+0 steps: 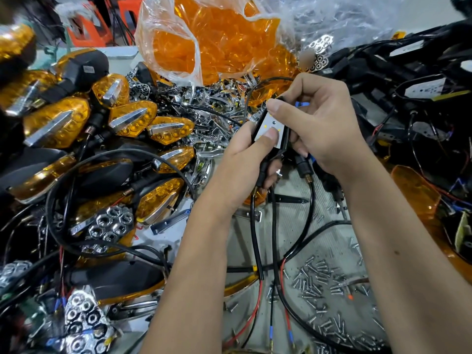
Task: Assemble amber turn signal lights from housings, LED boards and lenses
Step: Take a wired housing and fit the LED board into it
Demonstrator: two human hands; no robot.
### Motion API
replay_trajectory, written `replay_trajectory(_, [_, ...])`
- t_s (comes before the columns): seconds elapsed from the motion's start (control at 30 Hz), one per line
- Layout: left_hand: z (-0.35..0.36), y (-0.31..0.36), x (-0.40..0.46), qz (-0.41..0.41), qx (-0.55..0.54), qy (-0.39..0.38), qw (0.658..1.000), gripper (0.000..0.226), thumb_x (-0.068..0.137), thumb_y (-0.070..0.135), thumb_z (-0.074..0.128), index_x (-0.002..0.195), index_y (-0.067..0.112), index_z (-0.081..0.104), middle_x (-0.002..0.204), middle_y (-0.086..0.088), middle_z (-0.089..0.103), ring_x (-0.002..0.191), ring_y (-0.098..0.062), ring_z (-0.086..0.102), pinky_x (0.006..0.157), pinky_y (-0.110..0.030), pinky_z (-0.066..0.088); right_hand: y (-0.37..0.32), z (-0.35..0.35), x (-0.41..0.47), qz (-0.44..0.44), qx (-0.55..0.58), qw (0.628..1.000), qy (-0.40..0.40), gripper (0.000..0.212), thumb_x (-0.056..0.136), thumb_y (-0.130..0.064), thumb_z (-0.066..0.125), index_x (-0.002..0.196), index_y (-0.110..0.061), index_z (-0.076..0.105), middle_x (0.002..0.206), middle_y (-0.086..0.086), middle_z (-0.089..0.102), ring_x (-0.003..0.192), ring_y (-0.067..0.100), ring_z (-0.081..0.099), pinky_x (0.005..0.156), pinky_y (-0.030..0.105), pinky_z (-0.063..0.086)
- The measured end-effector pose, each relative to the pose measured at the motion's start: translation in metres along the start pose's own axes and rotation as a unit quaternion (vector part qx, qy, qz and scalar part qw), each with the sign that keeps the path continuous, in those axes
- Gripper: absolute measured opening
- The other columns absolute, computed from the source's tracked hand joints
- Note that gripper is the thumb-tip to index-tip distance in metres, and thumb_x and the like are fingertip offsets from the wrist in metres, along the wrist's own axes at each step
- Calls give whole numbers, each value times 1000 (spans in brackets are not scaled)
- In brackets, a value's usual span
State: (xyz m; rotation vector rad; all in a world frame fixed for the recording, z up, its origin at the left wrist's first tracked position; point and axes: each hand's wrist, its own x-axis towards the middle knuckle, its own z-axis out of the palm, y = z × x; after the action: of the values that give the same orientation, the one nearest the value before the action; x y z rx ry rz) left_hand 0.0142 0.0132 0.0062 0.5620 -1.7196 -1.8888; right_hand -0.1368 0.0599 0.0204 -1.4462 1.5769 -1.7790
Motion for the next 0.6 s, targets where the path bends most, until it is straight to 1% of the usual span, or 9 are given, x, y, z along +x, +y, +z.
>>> replay_trajectory(0.1, [-1,-1,1,0,-3,2,1000,17,112,21,41,113,7,49,57,-1,49,47,-19,40,45,-26,36,-2,-1,0,-2,-8,1000,-1,39,93,-23,76,85,7,54,56,29,47,35,31,41,35,24,34])
replay_trajectory(0.2, [-1,-1,1,-1,-2,4,1000,21,112,23,41,118,4,49,58,-1,48,47,-19,40,45,-26,36,-3,-1,0,-3,-15,1000,1,39,94,-23,76,85,8,54,55,24,48,34,31,40,35,25,33])
replay_trajectory(0.3, [-2,-2,1,-1,-3,3,1000,20,112,25,42,116,6,49,59,-2,49,48,-19,40,45,-26,37,-4,0,0,-3,-18,1000,-1,39,94,-23,75,85,8,54,55,22,49,33,31,41,34,26,33])
replay_trajectory(0.37, [-2,-3,1,0,-2,2,1000,20,112,26,42,114,7,49,59,-2,49,48,-20,41,46,-26,37,-4,0,0,-3,-19,1000,-2,36,95,-22,75,84,6,55,54,17,51,32,31,41,35,26,34])
replay_trajectory(0.43, [-2,-4,1,2,0,1,1000,21,112,26,43,115,7,50,60,-2,50,49,-20,41,47,-27,38,-5,-1,0,-5,-21,1000,-3,33,95,-20,75,83,4,55,54,11,52,32,28,42,35,25,33])
replay_trajectory(0.53, [-3,-4,1,5,1,0,1000,20,112,26,43,115,8,51,60,-1,50,49,-20,41,46,-26,38,-6,-1,-1,-9,-22,1000,-7,32,96,-19,74,83,4,56,55,18,52,30,24,42,35,25,33])
replay_trajectory(0.6, [-3,-4,1,7,1,-1,1000,19,112,27,43,113,10,51,61,-2,50,49,-20,41,46,-27,38,-7,-1,-1,-8,-23,1000,-8,30,97,-18,73,83,3,56,55,19,53,29,24,41,35,25,33])
